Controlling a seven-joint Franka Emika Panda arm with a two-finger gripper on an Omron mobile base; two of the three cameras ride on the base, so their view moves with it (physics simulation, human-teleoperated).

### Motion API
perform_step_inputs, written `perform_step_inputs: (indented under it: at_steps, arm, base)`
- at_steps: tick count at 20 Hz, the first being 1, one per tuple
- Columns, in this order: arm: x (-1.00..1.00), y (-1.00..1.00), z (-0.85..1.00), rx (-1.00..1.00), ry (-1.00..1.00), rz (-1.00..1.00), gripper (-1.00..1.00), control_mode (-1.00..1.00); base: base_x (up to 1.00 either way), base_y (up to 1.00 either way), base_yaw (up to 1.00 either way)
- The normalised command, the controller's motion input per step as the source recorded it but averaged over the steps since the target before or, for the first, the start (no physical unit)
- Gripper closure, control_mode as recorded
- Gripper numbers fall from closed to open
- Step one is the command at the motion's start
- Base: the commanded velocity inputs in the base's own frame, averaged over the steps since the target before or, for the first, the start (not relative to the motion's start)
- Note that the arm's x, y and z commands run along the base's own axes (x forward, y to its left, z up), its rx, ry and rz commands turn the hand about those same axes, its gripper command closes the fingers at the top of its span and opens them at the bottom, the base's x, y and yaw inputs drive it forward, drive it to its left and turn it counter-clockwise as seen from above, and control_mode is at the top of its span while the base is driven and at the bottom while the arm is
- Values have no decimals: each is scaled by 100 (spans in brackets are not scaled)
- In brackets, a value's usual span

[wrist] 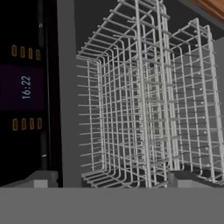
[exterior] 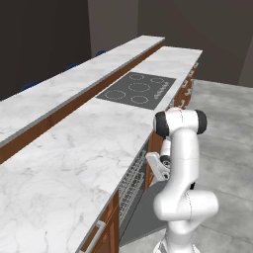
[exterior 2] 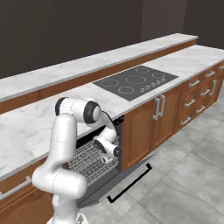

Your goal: Open the dishwasher door and pull out the top rack.

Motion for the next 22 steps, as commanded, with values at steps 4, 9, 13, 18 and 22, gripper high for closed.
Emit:
perform_step_inputs:
  at_steps: [4, 9, 13, 18, 22]
  arm:
    - [21, 5, -31, 0, 0, 3, -100, -100]
    - [20, 7, -29, 0, 0, 3, -100, -100]
    - [21, 10, -27, 0, 0, 3, -100, -100]
    - [21, 13, -22, -1, 0, 2, -100, -100]
    - [17, 17, -16, 0, 0, 1, -100, -100]
  base:
    - [0, 0, 0]
    - [0, 0, 0]
    - [0, 0, 0]
    - [0, 0, 0]
    - [0, 0, 0]
